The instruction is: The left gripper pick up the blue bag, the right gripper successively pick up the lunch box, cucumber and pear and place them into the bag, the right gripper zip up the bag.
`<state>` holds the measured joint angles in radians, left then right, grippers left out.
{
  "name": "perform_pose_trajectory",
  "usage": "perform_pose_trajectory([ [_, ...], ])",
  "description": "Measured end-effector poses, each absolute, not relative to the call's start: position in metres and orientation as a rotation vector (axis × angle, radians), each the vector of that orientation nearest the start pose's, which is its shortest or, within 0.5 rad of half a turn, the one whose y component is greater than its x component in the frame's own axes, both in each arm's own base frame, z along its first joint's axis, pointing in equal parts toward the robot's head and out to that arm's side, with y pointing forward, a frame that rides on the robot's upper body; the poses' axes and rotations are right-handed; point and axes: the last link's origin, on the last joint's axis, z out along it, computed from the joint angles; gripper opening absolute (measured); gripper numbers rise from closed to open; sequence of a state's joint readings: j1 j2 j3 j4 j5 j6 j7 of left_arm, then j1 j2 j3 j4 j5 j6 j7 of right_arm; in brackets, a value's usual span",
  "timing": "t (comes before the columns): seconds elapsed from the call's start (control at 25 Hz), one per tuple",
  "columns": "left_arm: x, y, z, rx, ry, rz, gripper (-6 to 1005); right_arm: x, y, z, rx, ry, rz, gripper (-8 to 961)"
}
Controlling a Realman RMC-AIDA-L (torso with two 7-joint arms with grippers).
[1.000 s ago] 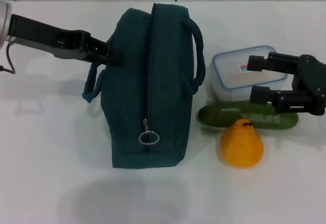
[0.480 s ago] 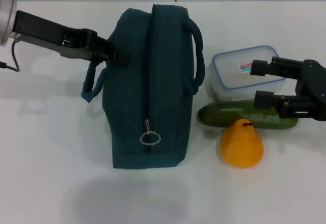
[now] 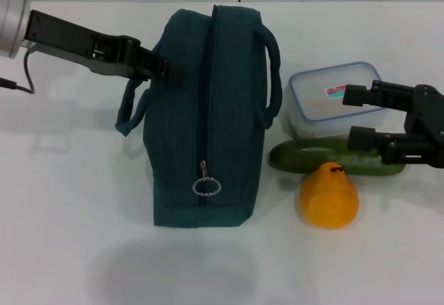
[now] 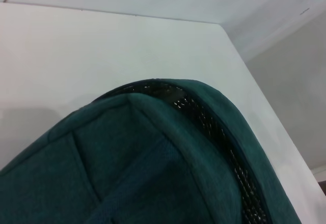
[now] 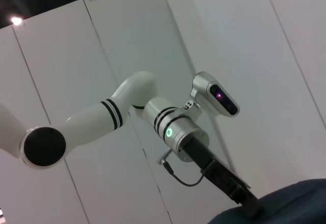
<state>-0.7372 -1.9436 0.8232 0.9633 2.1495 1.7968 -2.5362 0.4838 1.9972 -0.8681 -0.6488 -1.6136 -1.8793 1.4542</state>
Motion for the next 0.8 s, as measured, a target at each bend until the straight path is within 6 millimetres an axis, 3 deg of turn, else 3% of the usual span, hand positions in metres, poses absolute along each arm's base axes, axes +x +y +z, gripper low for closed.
perform_pose_trajectory([
  [0.16,-0.181,0.375,0.072,-2.681,-1.564,-0.326,325,0.226,0.300,0.039,-2.833,0.515,1.212,826],
  [0.6,-0.185,0.378,0.073,-2.646,-1.565,-0.348,53,0.237,0.300,0.042,-2.729,0.602,1.270,826],
  [0.8,-0.189,0.378,0.072,-2.630,-1.580,-0.356,54,0.246,0.302,0.046,-2.604,0.686,1.344,826],
])
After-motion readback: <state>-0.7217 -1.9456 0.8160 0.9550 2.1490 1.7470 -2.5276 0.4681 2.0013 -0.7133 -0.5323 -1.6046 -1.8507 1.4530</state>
